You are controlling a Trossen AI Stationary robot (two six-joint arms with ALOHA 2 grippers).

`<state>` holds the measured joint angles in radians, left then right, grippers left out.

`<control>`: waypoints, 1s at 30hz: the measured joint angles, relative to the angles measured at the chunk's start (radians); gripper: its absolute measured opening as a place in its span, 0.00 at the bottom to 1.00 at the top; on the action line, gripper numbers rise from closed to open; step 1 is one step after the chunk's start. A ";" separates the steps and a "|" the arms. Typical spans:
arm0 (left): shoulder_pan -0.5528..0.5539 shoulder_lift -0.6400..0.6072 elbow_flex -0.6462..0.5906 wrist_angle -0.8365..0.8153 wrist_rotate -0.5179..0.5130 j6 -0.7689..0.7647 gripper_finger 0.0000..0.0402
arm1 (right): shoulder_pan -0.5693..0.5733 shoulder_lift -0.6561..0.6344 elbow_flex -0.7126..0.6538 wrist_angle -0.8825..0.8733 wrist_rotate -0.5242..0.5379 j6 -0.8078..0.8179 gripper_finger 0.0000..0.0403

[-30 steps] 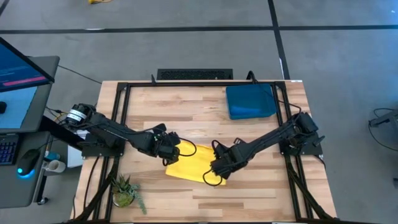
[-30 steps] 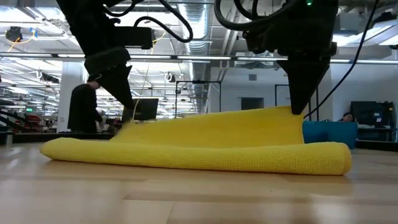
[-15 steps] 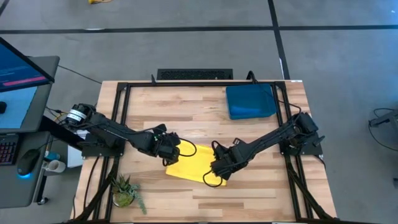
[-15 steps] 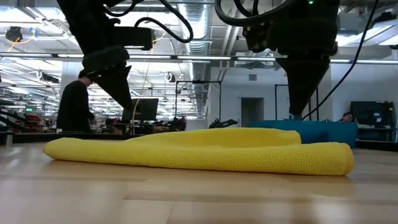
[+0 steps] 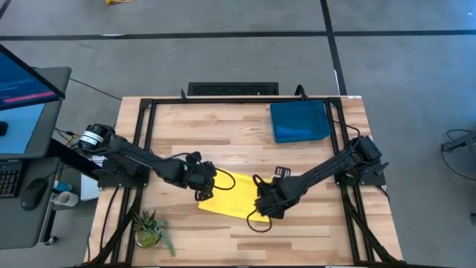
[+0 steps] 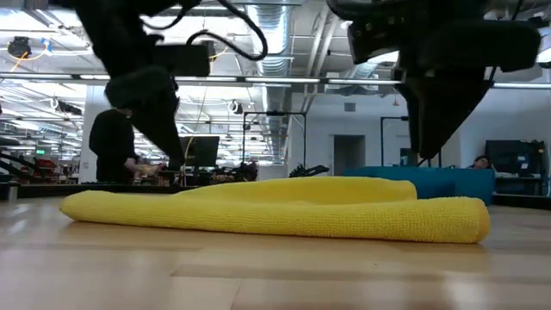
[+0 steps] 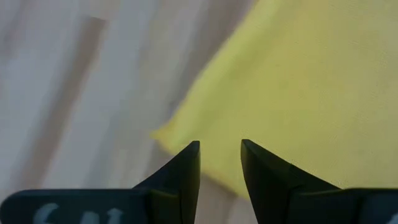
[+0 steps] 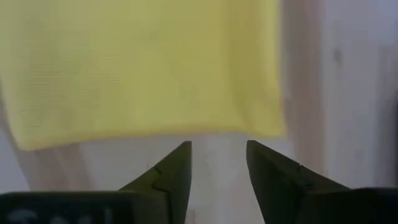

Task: Roll microfiber towels into tight, uniform cylinder then place into a basket
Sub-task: Roll the yellow microfiber cloth

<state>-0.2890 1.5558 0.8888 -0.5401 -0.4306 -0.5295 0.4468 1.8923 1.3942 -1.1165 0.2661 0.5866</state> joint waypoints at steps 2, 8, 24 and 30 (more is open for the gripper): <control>0.000 0.000 -0.065 0.130 0.030 0.014 0.27 | 0.009 0.000 -0.028 0.065 0.000 -0.046 0.42; 0.000 0.000 -0.175 0.411 0.056 0.063 0.27 | 0.005 0.001 -0.118 0.251 -0.003 -0.108 0.38; 0.079 0.000 -0.226 0.497 0.004 0.091 0.27 | -0.201 0.000 -0.174 0.646 -0.002 -0.321 0.32; 0.095 0.000 -0.226 0.460 0.047 0.099 0.27 | -0.257 0.071 -0.174 0.633 -0.049 -0.290 0.31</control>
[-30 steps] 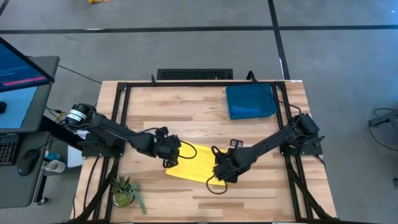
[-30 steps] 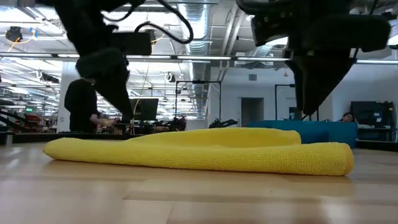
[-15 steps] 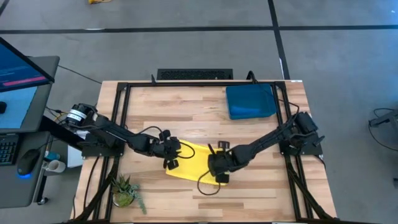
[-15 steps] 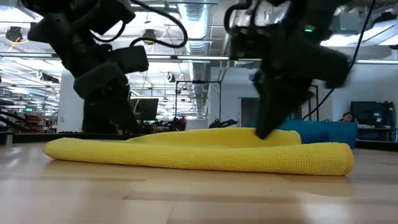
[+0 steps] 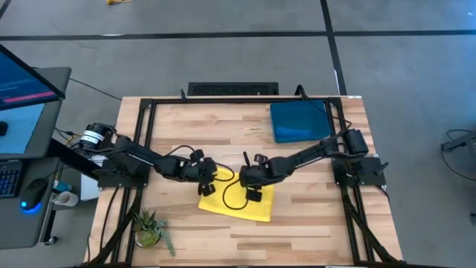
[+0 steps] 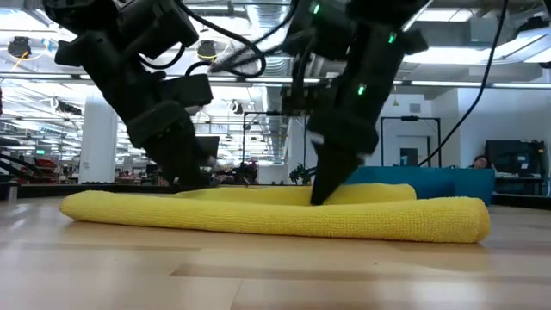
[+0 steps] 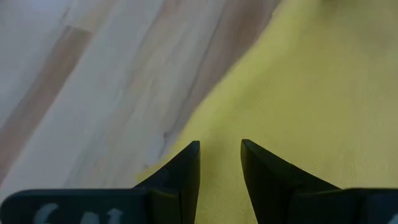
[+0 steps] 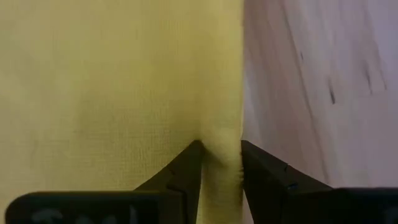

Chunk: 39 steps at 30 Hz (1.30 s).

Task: Roll microfiber towels into tight, uniform cylinder then place into a basket
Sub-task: Roll the yellow microfiber cloth

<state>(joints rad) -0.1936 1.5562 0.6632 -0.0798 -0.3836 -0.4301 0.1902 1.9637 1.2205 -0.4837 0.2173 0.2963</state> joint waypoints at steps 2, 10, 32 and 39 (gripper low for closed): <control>-0.001 0.000 0.000 -0.006 0.014 0.000 0.27 | -0.005 0.023 0.004 -0.006 -0.003 0.004 0.31; -0.001 0.000 0.000 -0.048 0.021 -0.001 0.27 | -0.011 0.017 0.002 -0.029 0.000 0.036 0.31; -0.102 0.000 0.025 0.122 0.128 0.109 0.27 | 0.065 -0.349 0.000 -0.269 0.352 0.014 0.31; -0.097 0.079 0.016 0.161 0.176 0.086 0.27 | 0.083 -0.414 0.001 -0.256 0.415 0.077 0.31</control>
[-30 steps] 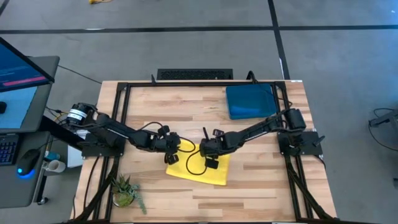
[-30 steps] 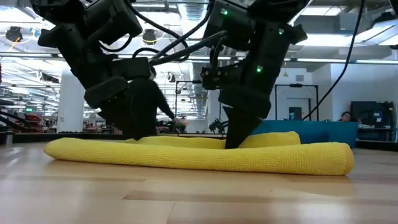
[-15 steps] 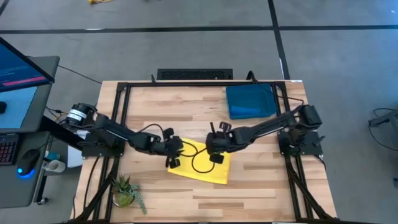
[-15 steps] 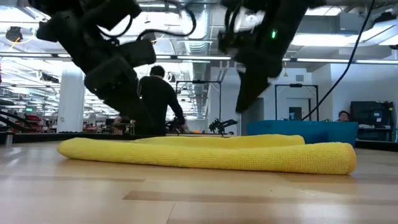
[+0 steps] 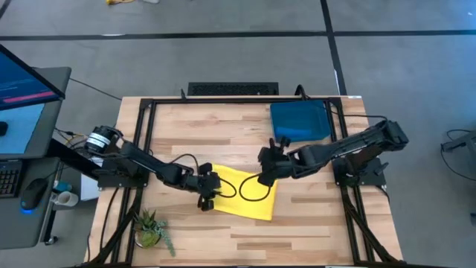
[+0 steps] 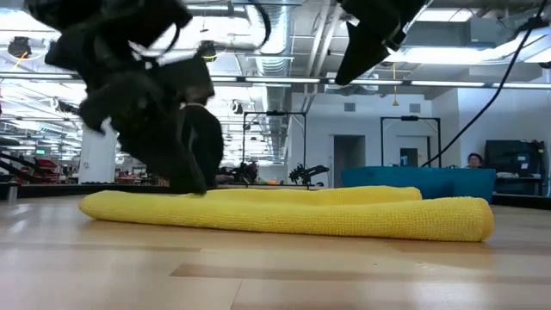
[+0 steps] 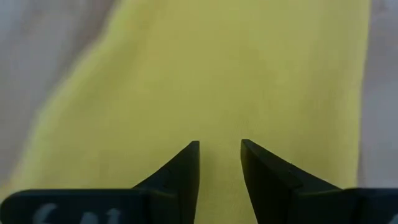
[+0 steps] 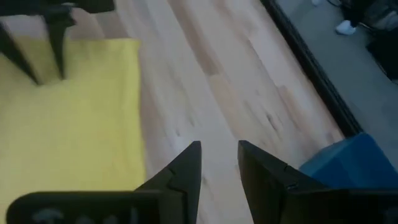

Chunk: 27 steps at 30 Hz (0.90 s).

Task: Roll microfiber towels into tight, uniform cylinder then place into a basket
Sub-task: Roll the yellow microfiber cloth

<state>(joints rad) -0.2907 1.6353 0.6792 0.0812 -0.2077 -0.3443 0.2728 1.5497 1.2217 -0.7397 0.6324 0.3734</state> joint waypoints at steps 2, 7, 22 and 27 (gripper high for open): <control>0.005 0.042 0.002 -0.004 0.013 0.011 0.27 | 0.013 0.002 0.000 -0.008 -0.002 0.000 0.31; 0.030 0.094 0.044 -0.024 0.016 0.048 0.27 | 0.040 0.031 -0.002 -0.015 -0.006 -0.004 0.31; 0.154 0.104 0.203 -0.479 -0.559 0.368 0.27 | 0.040 0.042 0.000 -0.015 -0.005 0.027 0.31; 0.163 0.103 0.251 -0.489 -0.601 0.348 0.27 | 0.040 0.042 0.000 -0.016 -0.006 0.046 0.31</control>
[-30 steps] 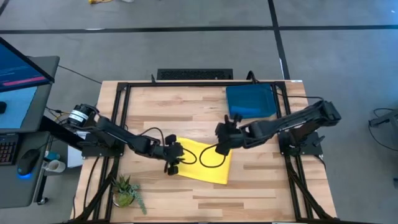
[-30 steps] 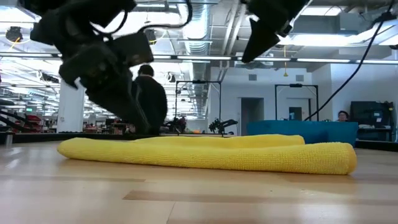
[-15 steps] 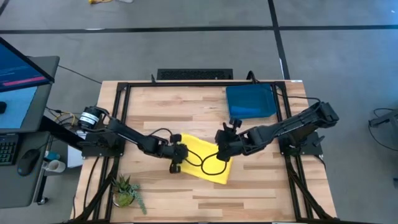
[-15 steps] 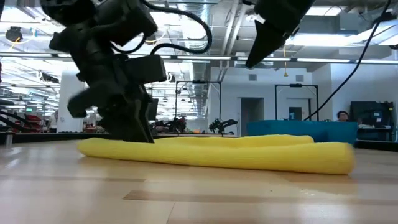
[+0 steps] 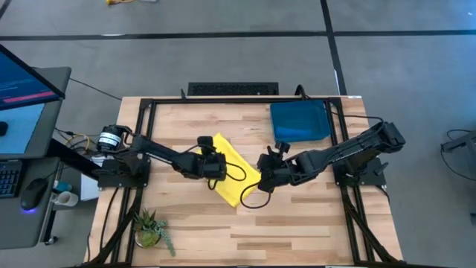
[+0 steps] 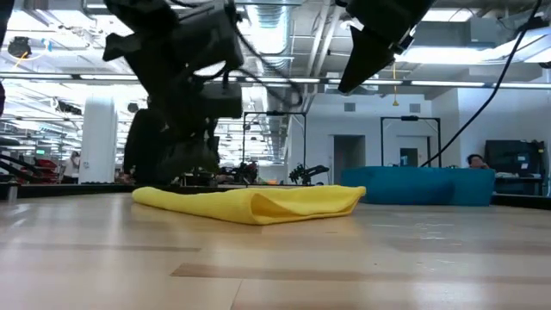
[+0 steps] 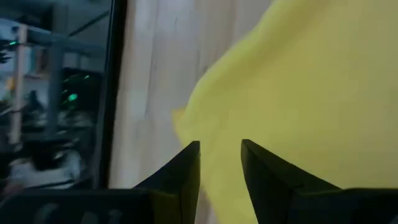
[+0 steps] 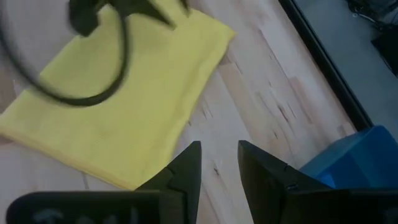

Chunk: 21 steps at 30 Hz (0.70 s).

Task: Roll microfiber towels into tight, uniform cylinder then place into a basket
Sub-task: Roll the yellow microfiber cloth

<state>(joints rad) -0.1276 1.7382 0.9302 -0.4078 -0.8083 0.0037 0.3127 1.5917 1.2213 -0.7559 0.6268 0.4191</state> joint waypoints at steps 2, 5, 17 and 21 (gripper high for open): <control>-0.015 0.000 0.006 0.035 0.070 -0.002 0.27 | 0.005 0.000 0.000 0.000 0.000 0.000 0.31; -0.048 0.000 -0.003 0.135 0.233 -0.023 0.27 | 0.013 0.000 0.000 0.000 -0.001 0.001 0.31; -0.200 0.042 -0.078 0.588 0.366 -0.043 0.27 | 0.020 0.000 0.000 -0.008 -0.001 0.000 0.31; -0.213 0.094 -0.078 0.641 0.376 -0.056 0.27 | 0.010 0.000 0.000 -0.022 -0.001 -0.008 0.31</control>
<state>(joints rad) -0.3405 1.8319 0.8527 0.2329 -0.4326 -0.0522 0.3224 1.5913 1.2213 -0.7783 0.6262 0.4111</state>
